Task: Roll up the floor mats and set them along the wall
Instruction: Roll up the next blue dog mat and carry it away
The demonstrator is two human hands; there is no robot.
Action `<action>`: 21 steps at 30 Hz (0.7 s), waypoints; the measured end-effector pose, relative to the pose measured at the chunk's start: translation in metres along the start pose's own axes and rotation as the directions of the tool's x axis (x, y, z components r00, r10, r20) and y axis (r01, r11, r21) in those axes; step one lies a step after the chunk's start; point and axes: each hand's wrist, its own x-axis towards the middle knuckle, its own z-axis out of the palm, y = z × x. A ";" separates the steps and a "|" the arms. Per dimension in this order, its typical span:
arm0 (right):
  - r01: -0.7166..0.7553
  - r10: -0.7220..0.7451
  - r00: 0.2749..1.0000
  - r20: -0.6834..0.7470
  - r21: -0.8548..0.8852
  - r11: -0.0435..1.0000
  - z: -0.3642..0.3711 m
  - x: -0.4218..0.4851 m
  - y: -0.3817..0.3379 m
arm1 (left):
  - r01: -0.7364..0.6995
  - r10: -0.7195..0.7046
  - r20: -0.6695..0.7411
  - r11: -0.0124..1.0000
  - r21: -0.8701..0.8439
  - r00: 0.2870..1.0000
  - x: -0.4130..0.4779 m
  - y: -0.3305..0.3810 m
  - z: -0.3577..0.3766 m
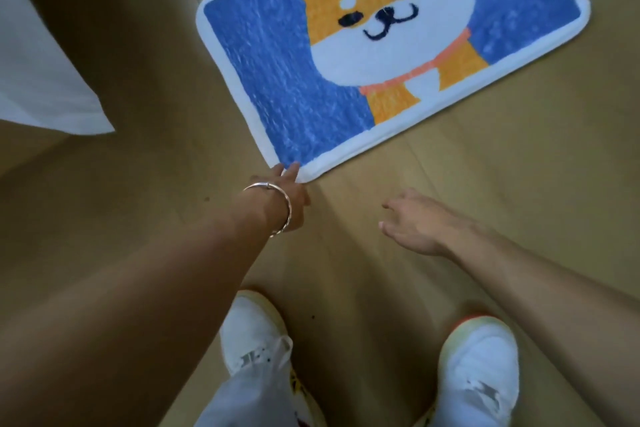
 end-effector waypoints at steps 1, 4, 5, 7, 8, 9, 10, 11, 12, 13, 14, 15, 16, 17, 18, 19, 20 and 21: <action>-0.012 0.012 1.000 -0.008 0.010 1.000 0.003 0.000 0.006 | 0.010 -0.010 0.003 1.000 0.023 1.000 0.003 0.004 0.002; -0.032 0.035 0.998 -0.044 0.056 0.998 0.010 -0.005 0.016 | 0.060 -0.063 0.034 0.995 0.081 0.997 0.014 0.011 0.004; -0.029 0.032 0.998 -0.050 0.070 0.997 0.013 -0.007 0.019 | 0.078 -0.083 0.053 0.993 0.090 0.995 0.018 0.011 0.004; -0.017 0.021 0.999 -0.044 0.087 0.996 0.018 -0.012 0.025 | 0.101 -0.110 0.094 0.990 0.094 0.990 0.020 0.011 0.003; -0.019 0.023 0.999 -0.042 0.094 0.995 0.019 -0.013 0.030 | 0.104 -0.114 0.103 0.990 0.090 0.988 0.021 0.010 0.002; -0.028 0.033 0.999 -0.043 0.101 0.994 0.020 -0.014 0.035 | 0.104 -0.112 0.099 0.991 0.086 0.989 0.022 0.009 0.004; -0.042 0.048 0.998 -0.046 0.113 0.993 0.019 -0.013 0.040 | 0.100 -0.108 0.082 0.991 0.091 0.991 0.024 0.009 0.009; -0.060 0.068 0.996 -0.053 0.133 0.989 0.017 -0.012 0.045 | 0.094 -0.099 0.048 0.991 0.093 0.994 0.026 0.009 0.013; -0.074 0.085 0.994 -0.061 0.156 0.985 0.015 -0.011 0.049 | 0.082 -0.083 0.007 0.993 0.091 0.997 0.027 0.009 0.018; -0.081 0.094 0.993 -0.070 0.176 0.981 0.013 -0.010 0.051 | 0.067 -0.064 -0.035 0.994 0.085 0.997 0.026 0.010 0.022; -0.081 0.097 0.992 -0.075 0.189 0.979 0.012 -0.010 0.052 | 0.051 -0.045 -0.075 0.996 0.077 0.996 0.025 0.010 0.023; -0.079 0.095 0.992 -0.077 0.197 0.977 0.011 -0.009 0.052 | 0.033 -0.026 -0.112 0.998 0.061 0.993 0.022 0.010 0.023; -0.076 0.094 0.993 -0.077 0.208 0.975 0.012 -0.009 0.050 | 0.014 -0.008 -0.145 0.999 0.038 0.989 0.020 0.011 0.022; -0.070 0.089 0.993 -0.080 0.217 0.974 0.012 -0.008 0.049 | -0.009 0.013 -0.171 1.000 0.027 0.985 0.017 0.014 0.021; -0.060 0.082 0.992 -0.091 0.225 0.973 0.013 -0.007 0.046 | -0.034 0.041 -0.188 0.999 0.041 0.981 0.014 0.019 0.020; -0.049 0.076 0.991 -0.110 0.233 0.971 0.013 -0.006 0.044 | -0.061 0.073 -0.196 0.996 0.067 0.978 0.010 0.026 0.019; -0.041 0.076 0.988 -0.133 0.246 0.968 0.014 -0.006 0.042 | -0.092 0.109 -0.196 0.991 0.093 0.974 0.008 0.035 0.021; -0.035 0.080 0.983 -0.165 0.261 0.965 0.015 -0.006 0.040 | -0.135 0.153 -0.200 0.986 0.102 0.968 0.007 0.049 0.022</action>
